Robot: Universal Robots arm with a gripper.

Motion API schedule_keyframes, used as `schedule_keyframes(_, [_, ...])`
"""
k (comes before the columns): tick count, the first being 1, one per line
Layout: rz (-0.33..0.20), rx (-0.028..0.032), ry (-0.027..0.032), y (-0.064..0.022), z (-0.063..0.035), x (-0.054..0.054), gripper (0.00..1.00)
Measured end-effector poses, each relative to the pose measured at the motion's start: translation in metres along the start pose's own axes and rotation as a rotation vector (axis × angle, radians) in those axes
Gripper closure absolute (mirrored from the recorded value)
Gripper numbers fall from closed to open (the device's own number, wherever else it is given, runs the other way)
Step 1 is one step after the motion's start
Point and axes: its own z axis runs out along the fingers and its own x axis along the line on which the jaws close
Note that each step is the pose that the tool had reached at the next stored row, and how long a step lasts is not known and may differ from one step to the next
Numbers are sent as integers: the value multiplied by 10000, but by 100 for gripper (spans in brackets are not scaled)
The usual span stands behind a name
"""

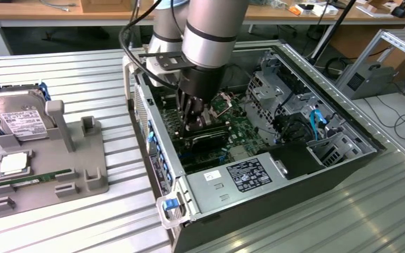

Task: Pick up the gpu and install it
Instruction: 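Press down on the gpu until it lock into place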

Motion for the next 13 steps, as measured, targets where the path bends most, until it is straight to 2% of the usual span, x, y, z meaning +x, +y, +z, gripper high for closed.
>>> schedule_keyframes(1, [1, 1, -1, -14, -38, 1, 89])
schedule_keyframes(3, [1, -2, -3, -54, -51, 3, 89])
schedule_keyframes(8, [-3, -137, -12, -425, -73, 23, 89])
schedule_keyframes(11, [-3, -183, -15, -618, -84, 34, 89])
schedule_keyframes(13, [-4, -186, -14, -677, -117, 38, 89])
